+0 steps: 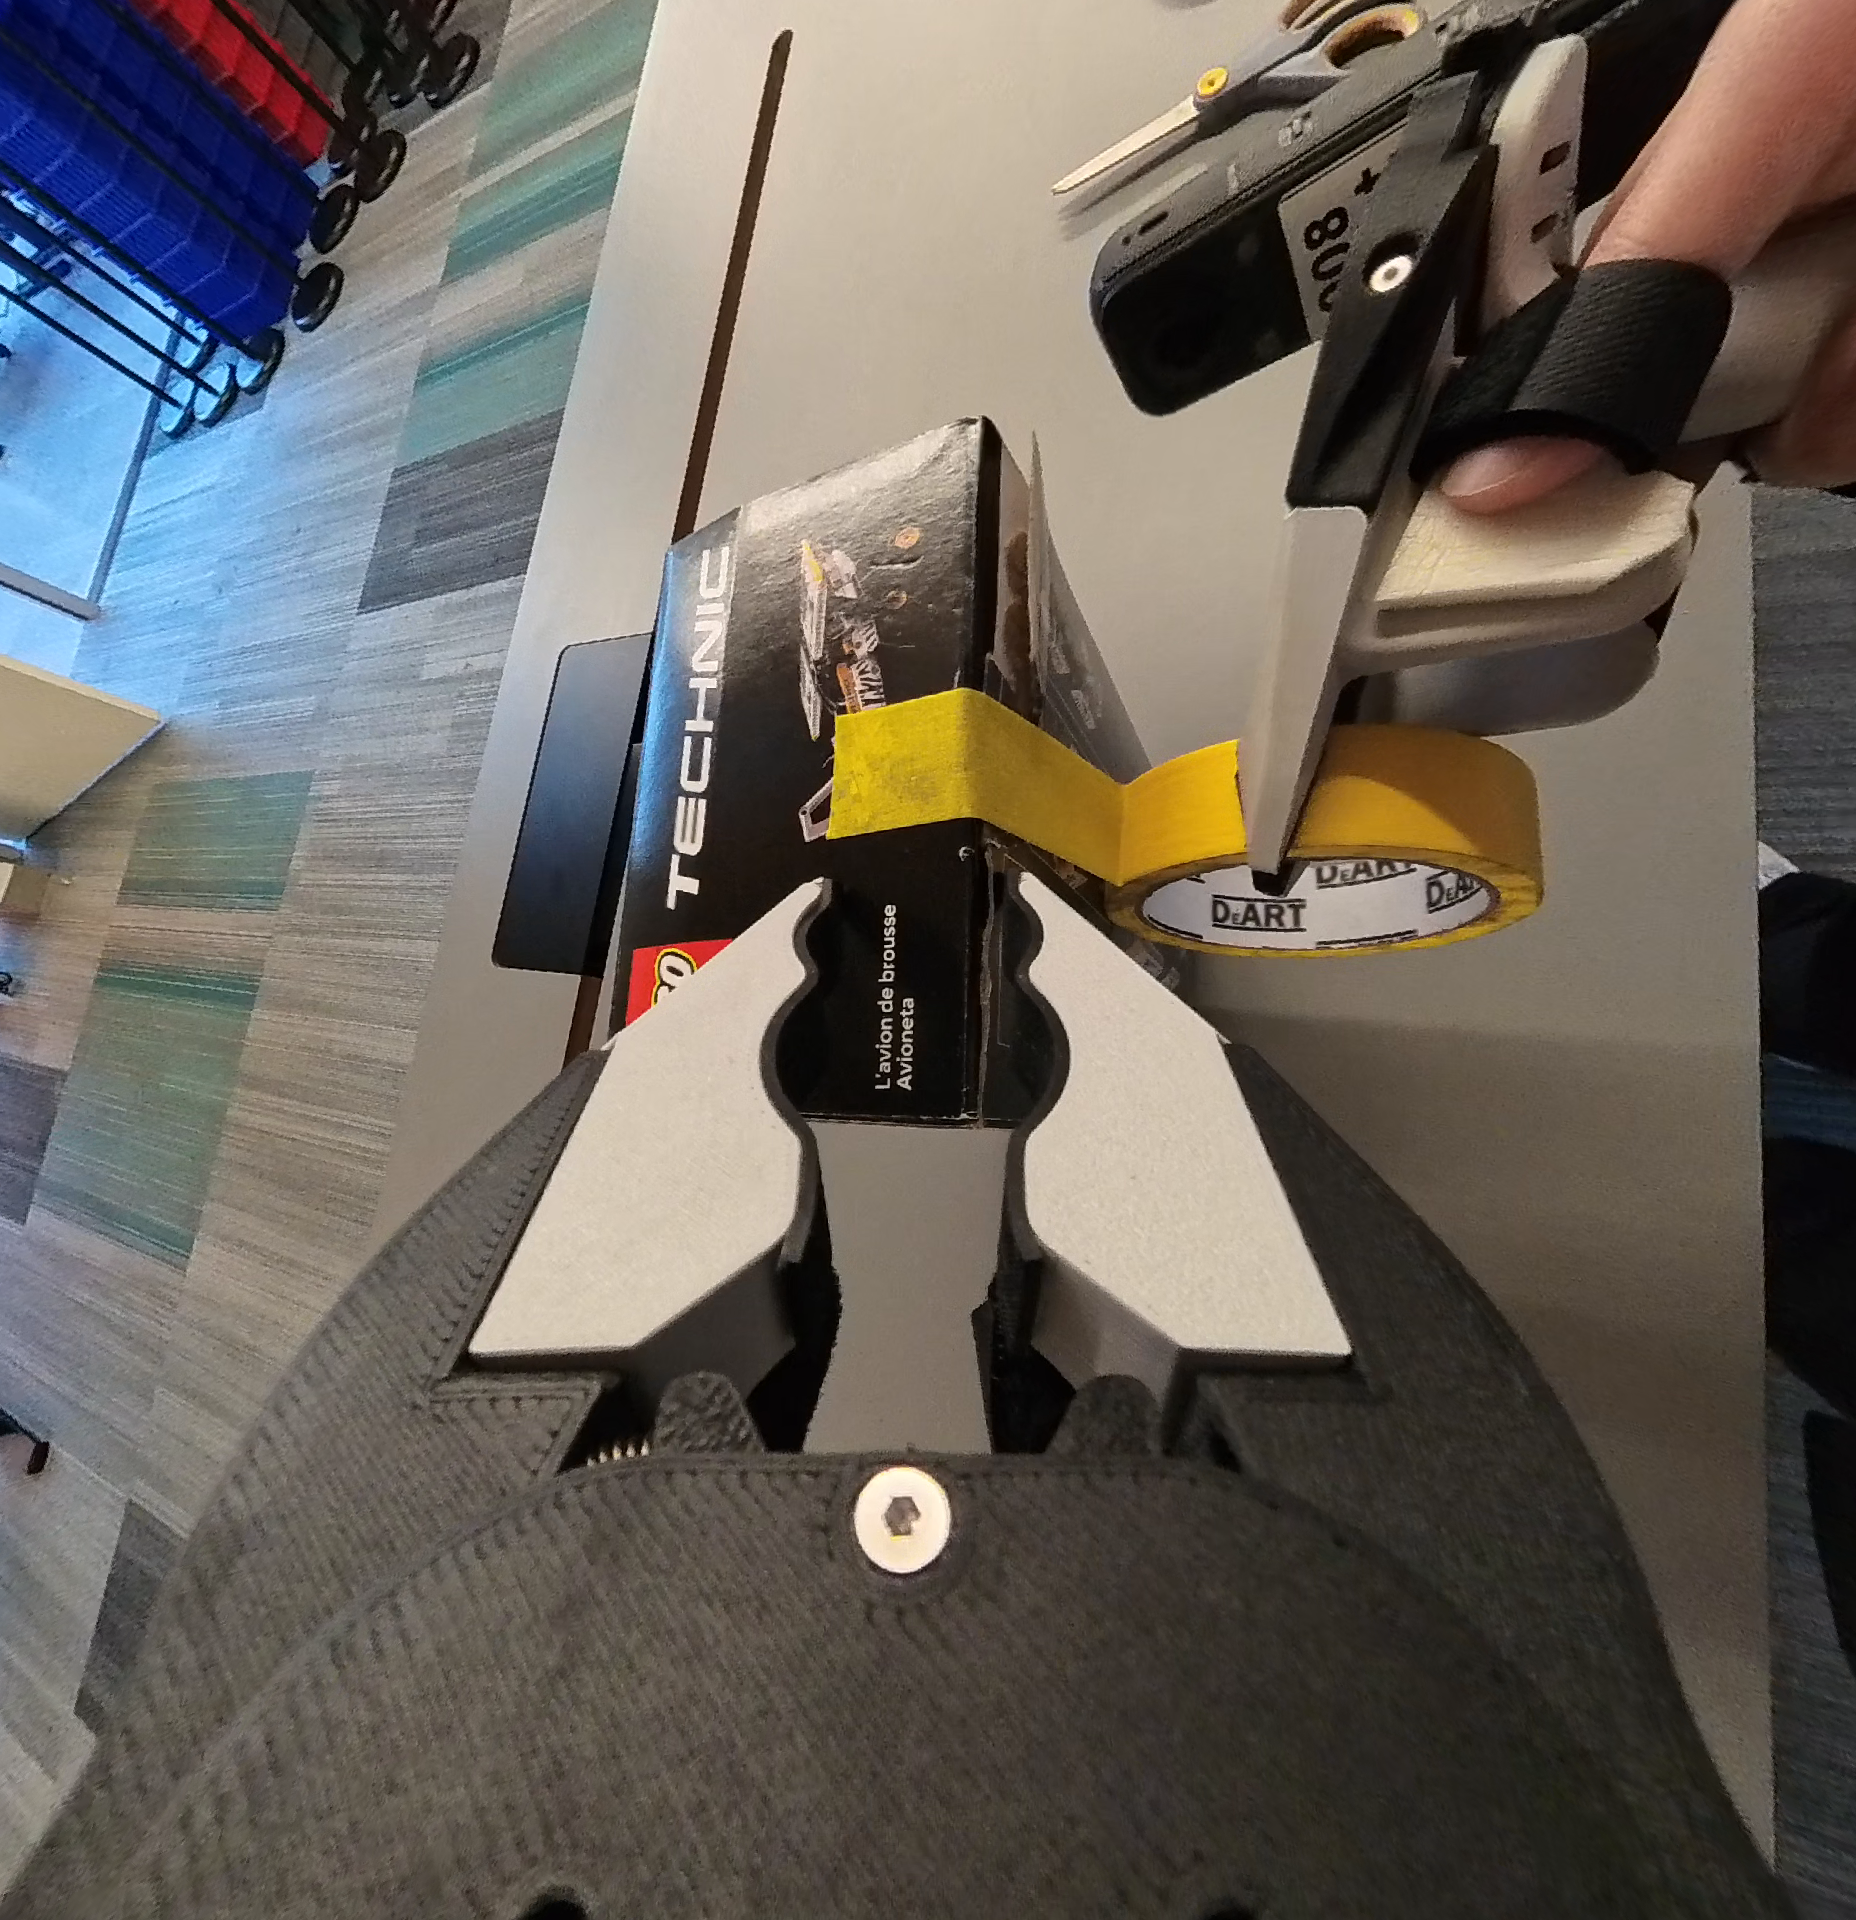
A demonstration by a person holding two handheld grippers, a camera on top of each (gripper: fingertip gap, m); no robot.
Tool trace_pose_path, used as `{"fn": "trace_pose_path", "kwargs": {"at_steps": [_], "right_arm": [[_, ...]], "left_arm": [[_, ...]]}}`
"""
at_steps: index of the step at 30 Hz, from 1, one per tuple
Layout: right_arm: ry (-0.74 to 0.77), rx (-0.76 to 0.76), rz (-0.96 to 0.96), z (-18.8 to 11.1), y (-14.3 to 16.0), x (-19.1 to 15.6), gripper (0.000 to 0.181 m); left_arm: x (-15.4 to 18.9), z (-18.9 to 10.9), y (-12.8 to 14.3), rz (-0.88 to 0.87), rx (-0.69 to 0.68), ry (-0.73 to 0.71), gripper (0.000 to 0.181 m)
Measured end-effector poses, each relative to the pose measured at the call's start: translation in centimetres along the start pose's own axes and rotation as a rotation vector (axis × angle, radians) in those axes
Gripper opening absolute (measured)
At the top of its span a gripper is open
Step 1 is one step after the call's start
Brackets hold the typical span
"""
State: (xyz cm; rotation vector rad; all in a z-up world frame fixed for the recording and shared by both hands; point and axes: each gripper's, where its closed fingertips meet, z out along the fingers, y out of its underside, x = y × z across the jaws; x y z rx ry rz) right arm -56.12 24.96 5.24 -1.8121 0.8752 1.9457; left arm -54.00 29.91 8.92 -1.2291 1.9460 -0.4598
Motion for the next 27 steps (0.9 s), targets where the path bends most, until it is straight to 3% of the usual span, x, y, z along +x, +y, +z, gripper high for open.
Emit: {"fn": "trace_pose_path", "kwargs": {"at_steps": [27], "right_arm": [[0.028, -0.006, 0.086, 0.4, -1.2, 1.8, 0.009]], "left_arm": [[-0.2, 0.0, 0.0, -0.027, 0.016, 0.001, 0.031]]}}
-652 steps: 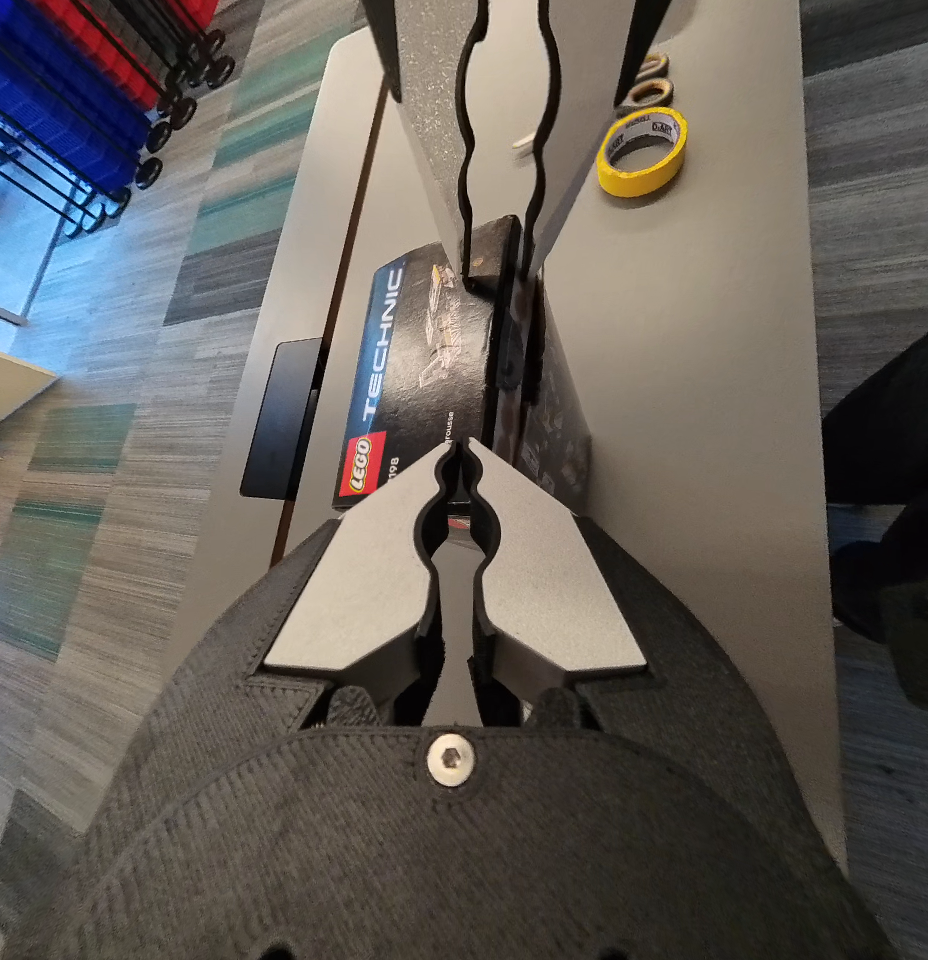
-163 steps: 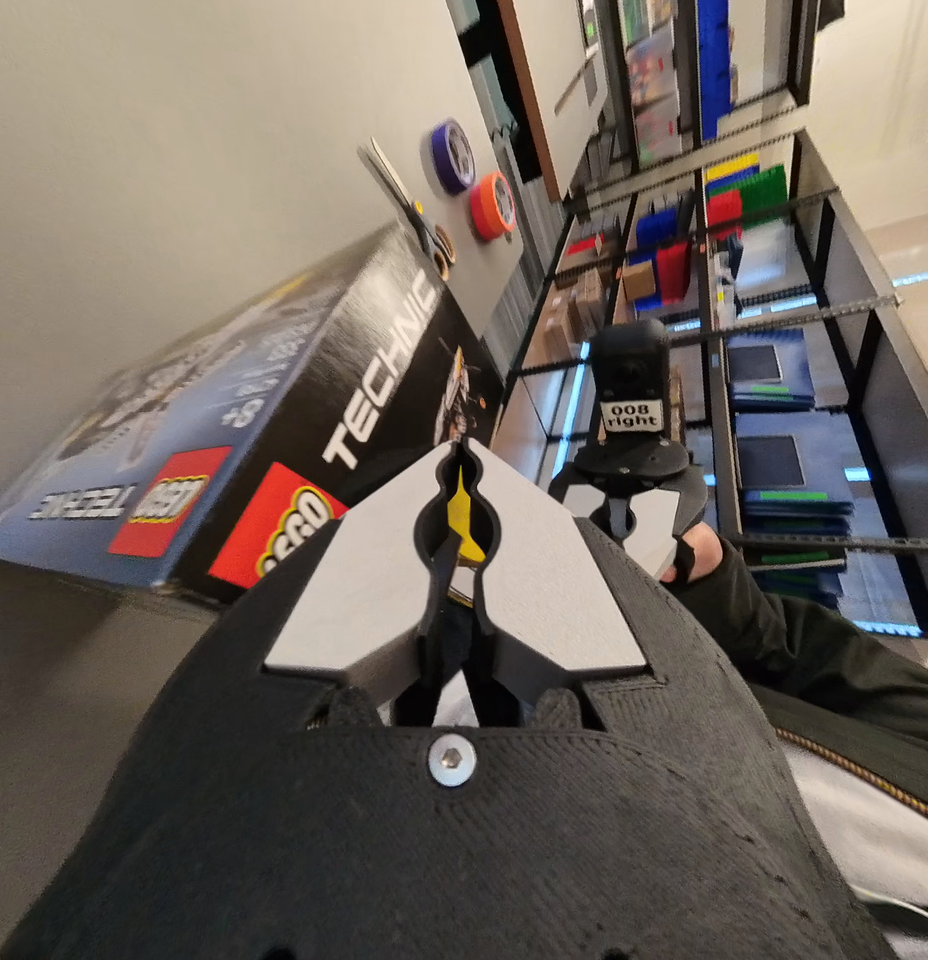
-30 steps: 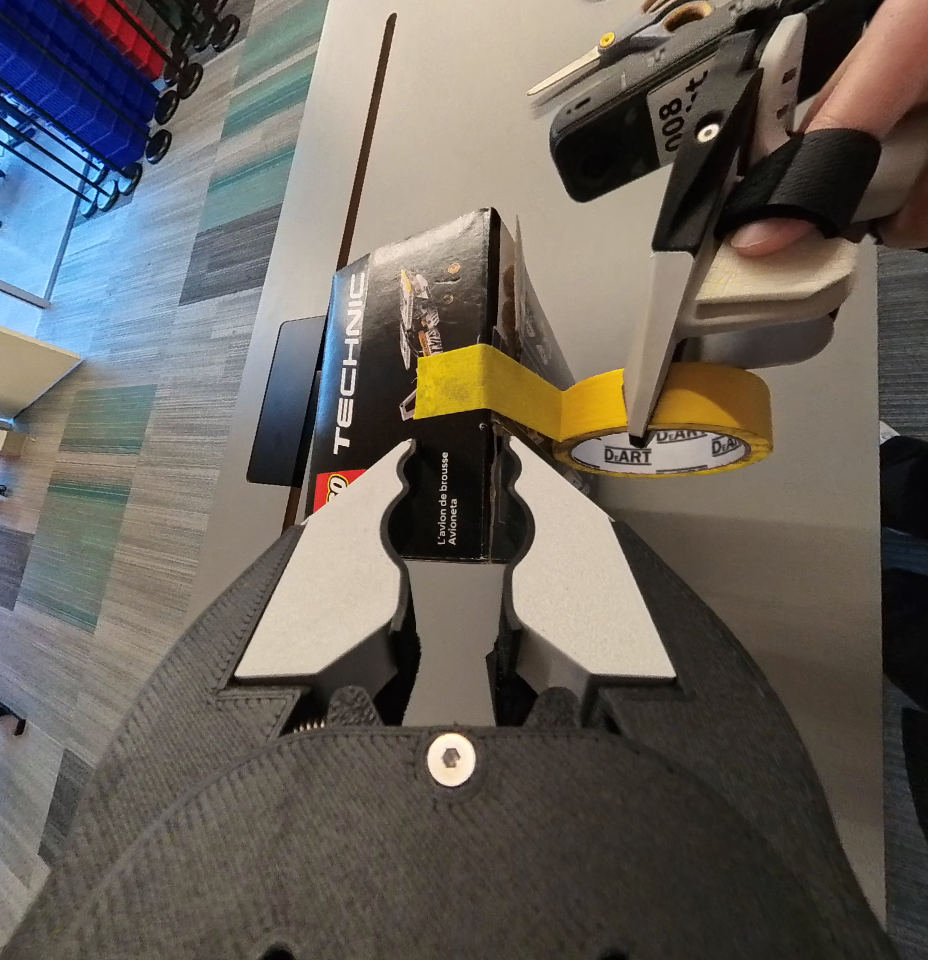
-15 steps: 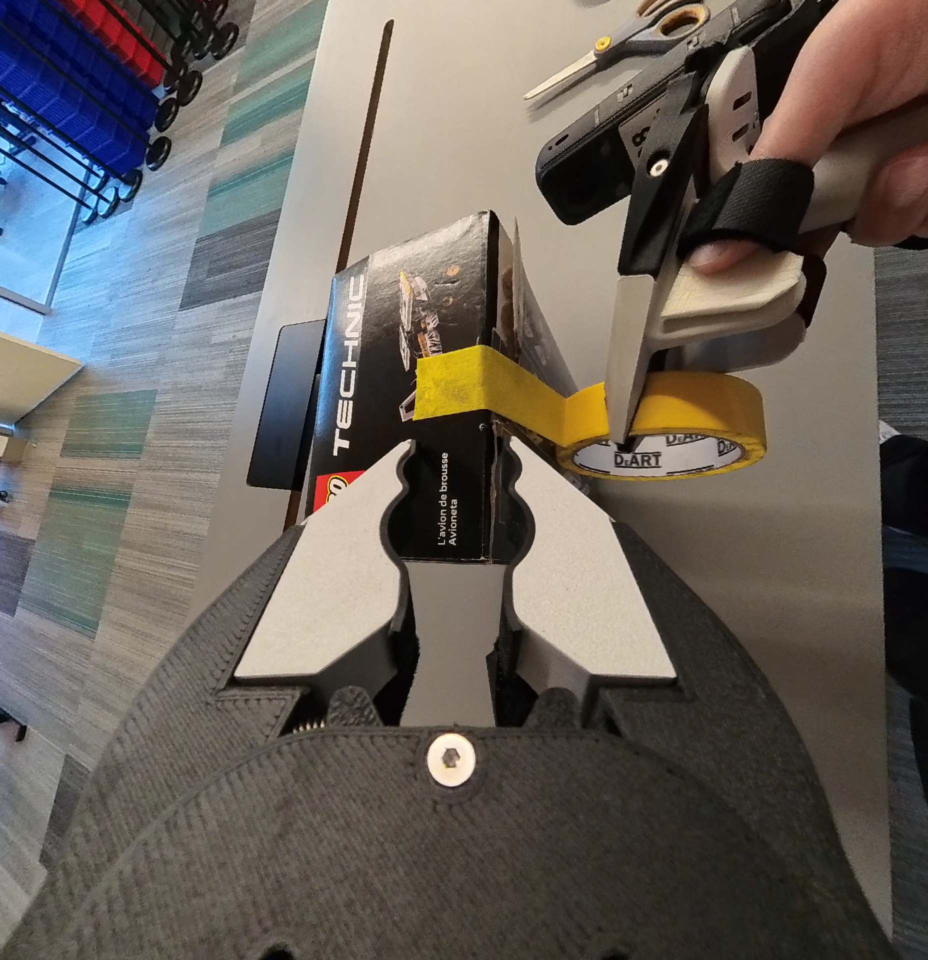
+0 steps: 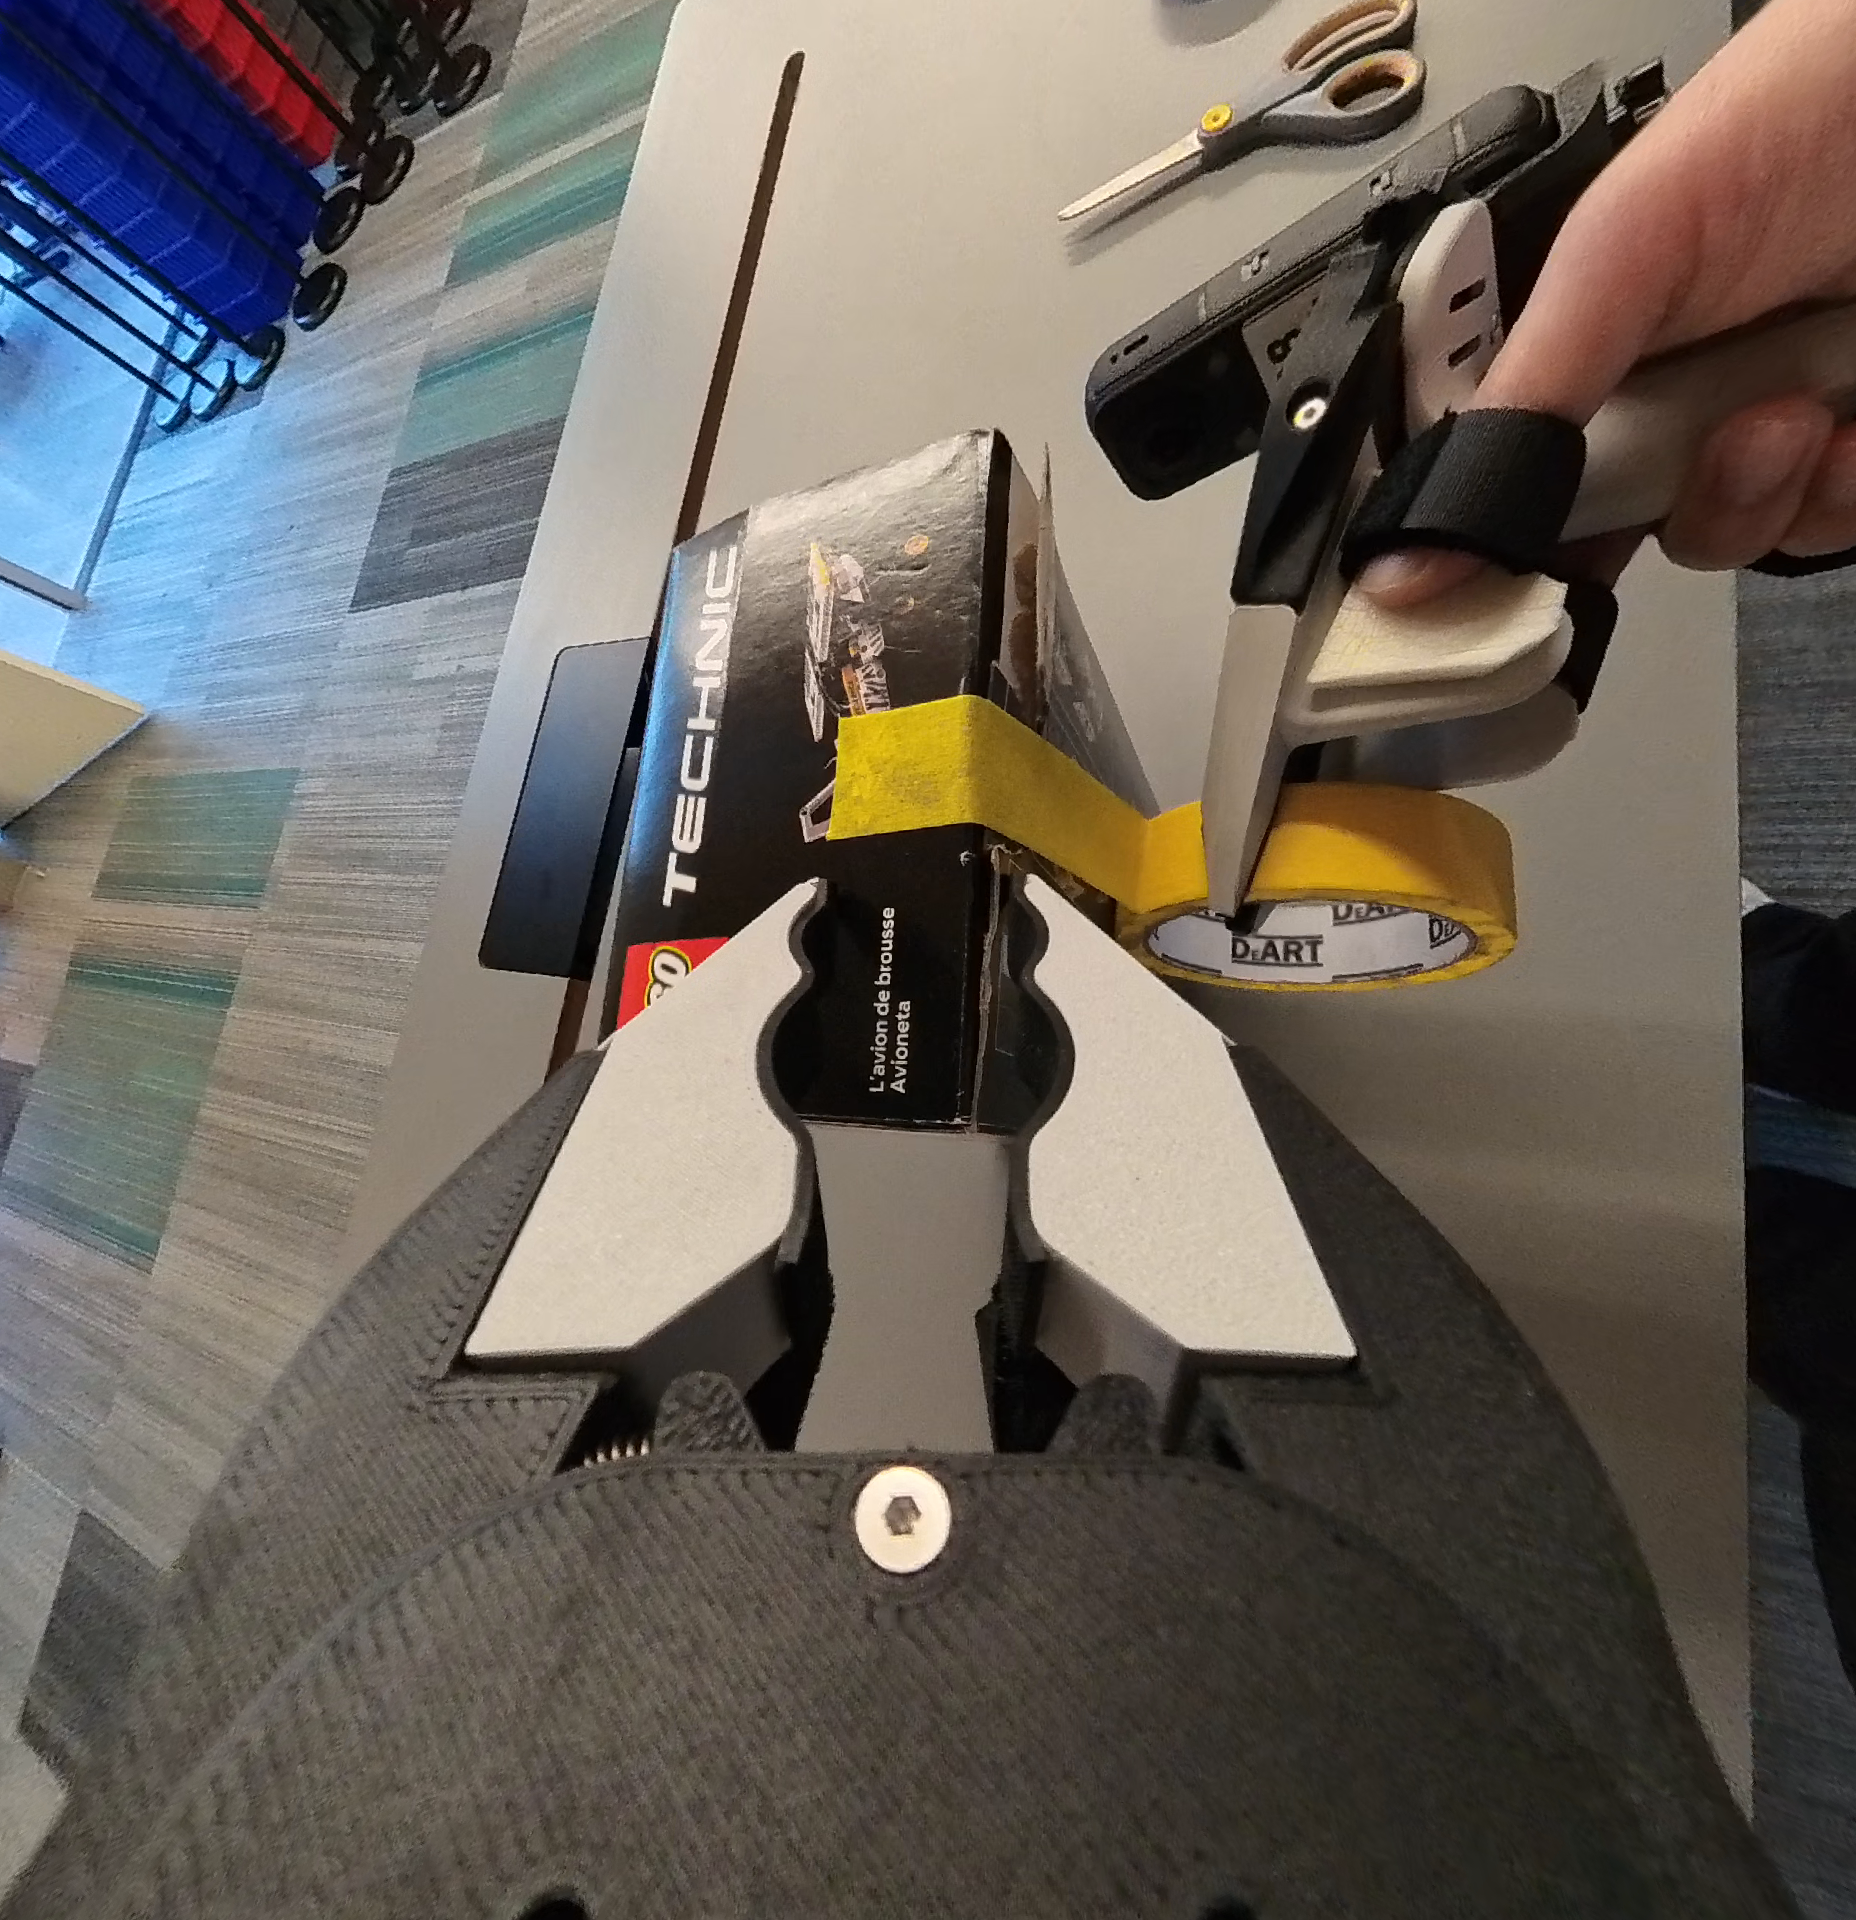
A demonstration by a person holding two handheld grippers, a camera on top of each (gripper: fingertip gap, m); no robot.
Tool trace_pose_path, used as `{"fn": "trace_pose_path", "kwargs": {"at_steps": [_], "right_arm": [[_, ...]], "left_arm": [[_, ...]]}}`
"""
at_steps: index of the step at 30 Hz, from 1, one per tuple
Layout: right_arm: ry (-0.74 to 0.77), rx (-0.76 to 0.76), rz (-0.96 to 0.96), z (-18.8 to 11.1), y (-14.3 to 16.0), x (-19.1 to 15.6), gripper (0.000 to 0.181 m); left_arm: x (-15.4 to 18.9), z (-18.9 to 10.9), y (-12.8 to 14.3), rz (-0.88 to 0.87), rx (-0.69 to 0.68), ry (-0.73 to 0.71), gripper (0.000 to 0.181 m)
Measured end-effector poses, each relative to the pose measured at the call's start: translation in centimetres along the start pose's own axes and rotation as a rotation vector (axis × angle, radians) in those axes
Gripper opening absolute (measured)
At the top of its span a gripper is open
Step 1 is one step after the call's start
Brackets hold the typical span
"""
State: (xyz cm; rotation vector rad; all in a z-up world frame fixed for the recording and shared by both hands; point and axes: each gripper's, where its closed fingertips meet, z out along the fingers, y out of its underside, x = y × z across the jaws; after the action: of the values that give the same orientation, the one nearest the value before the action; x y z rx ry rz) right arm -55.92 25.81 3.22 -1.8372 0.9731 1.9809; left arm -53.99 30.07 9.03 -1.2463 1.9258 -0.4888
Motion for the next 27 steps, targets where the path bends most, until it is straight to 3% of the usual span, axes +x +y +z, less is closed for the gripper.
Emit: {"fn": "trace_pose_path", "kwargs": {"at_steps": [5, 9, 16, 24, 27], "right_arm": [[0.027, -0.017, -0.112, 0.0, 0.0, 0.3, 0.012], [0.05, -0.03, -0.206, 0.1, 0.1, 0.3, 0.036], [0.048, -0.086, -0.271, -0.4, 1.4, 0.0, 0.052], [0.127, -0.173, -0.356, -3.6, 3.4, 0.2, 0.062], [0.103, -0.142, -0.416, -5.6, 3.5, -0.7, 0.062]], "left_arm": [[0.1, 0.0, -0.1, 0.003, 0.002, 0.0, 0.031], [0.2, 0.0, -0.1, 0.007, 0.001, 0.008, 0.032], [0.1, 0.0, 0.0, 0.018, 0.002, 0.011, 0.032], [0.1, 0.0, -0.1, 0.036, 0.0, 0.005, 0.032], [0.1, 0.0, -0.1, 0.006, 0.013, -0.002, 0.034]]}}
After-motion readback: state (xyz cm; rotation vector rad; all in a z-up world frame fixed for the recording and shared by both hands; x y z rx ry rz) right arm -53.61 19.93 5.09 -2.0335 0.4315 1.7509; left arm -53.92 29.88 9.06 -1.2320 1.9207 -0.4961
